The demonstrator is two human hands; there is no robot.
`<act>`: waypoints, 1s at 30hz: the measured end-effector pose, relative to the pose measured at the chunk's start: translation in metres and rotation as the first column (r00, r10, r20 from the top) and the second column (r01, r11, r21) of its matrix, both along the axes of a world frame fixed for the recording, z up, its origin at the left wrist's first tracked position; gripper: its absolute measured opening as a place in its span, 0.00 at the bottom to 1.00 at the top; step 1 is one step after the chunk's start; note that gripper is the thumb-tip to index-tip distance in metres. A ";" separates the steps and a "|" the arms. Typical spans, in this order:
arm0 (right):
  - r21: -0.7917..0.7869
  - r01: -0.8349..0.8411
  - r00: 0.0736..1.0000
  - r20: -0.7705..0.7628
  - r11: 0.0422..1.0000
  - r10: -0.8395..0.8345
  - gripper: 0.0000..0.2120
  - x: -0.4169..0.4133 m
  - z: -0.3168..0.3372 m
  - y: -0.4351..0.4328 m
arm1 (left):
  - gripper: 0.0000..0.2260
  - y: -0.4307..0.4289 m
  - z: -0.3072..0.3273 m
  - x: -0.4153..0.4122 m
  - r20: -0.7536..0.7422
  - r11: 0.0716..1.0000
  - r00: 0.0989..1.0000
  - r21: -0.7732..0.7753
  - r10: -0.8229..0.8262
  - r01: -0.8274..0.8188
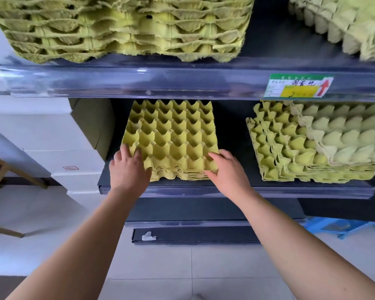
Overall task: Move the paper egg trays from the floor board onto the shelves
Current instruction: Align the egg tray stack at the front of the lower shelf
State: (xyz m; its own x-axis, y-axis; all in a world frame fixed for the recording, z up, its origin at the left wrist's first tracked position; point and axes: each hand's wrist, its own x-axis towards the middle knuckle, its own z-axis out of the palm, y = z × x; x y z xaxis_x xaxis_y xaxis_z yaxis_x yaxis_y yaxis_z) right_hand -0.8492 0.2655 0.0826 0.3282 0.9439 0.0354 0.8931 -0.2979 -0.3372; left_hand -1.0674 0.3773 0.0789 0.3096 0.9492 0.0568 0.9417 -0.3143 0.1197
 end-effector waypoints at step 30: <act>0.048 0.143 0.936 0.317 0.989 -0.151 0.28 0.381 0.079 -0.212 | 0.19 -0.194 0.072 0.363 0.177 0.886 0.871 0.013 -0.457 0.463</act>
